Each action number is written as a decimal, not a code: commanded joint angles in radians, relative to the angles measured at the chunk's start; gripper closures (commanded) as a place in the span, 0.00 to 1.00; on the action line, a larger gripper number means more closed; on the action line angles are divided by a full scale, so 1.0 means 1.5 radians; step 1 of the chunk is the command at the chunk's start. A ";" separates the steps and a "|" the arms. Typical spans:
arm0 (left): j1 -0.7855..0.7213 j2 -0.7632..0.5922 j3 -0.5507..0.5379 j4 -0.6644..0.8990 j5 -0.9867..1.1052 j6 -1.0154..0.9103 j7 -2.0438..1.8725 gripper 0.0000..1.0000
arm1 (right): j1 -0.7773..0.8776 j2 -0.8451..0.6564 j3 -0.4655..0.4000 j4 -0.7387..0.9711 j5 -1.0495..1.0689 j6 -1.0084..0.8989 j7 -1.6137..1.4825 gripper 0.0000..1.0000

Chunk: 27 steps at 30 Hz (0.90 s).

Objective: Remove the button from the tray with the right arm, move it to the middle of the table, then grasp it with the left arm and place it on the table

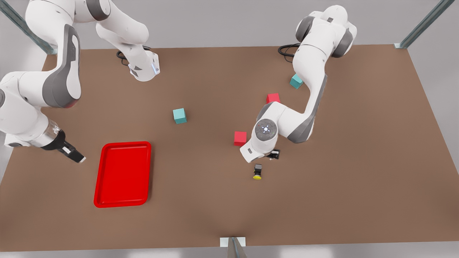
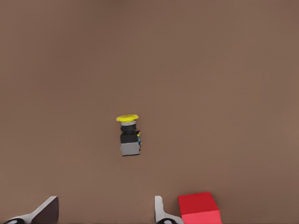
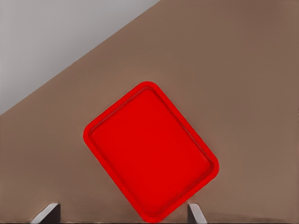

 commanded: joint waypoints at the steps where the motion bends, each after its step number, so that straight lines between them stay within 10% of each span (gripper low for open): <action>1: -0.003 0.017 0.000 0.000 0.028 0.076 -0.300 0.00 | 0.016 0.008 -0.015 0.003 0.029 -0.100 -0.384 0.00; 27: -0.005 0.150 -0.002 -0.021 0.067 0.184 -0.250 0.00 | 0.048 0.115 -0.012 -0.004 -0.009 -0.032 -0.383 0.00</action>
